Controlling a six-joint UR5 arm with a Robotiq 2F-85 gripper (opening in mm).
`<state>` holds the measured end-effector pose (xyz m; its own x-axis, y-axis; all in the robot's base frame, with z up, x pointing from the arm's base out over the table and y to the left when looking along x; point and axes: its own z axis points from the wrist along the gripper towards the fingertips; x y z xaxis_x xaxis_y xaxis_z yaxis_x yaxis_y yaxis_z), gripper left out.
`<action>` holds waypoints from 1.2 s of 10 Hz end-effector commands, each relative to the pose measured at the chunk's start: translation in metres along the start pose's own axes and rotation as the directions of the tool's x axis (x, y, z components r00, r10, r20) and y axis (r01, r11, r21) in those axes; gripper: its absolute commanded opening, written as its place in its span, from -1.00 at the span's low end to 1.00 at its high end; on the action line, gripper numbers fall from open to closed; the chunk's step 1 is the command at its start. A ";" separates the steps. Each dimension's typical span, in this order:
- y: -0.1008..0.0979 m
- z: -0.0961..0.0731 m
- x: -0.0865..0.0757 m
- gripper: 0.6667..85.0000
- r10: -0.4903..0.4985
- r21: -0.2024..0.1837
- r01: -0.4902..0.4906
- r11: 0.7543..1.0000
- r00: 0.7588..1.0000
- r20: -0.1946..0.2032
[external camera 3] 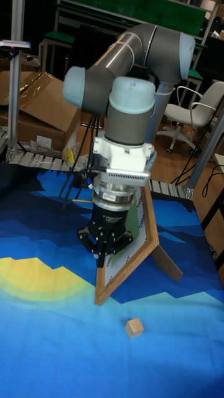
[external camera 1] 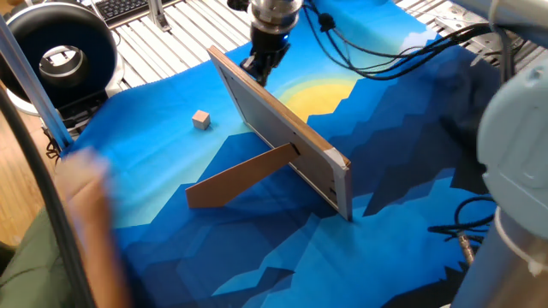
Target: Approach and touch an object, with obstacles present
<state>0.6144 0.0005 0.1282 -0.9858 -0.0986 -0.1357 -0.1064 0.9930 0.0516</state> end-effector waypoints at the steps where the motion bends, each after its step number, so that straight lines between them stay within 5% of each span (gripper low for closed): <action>1: -0.008 -0.039 0.046 -0.99 0.024 0.022 -0.023 1.000 0.998 -0.061; 5: -0.037 -0.043 0.062 -0.99 0.056 0.113 -0.052 0.992 0.998 -0.038; 9: -0.030 -0.045 0.086 -0.99 0.111 0.091 -0.105 0.990 0.991 -0.070; 12: -0.029 -0.040 0.083 -0.99 0.094 0.081 -0.089 0.993 0.994 -0.064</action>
<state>0.5322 -0.0423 0.1568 -0.9979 -0.0130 -0.0628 -0.0106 0.9993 -0.0372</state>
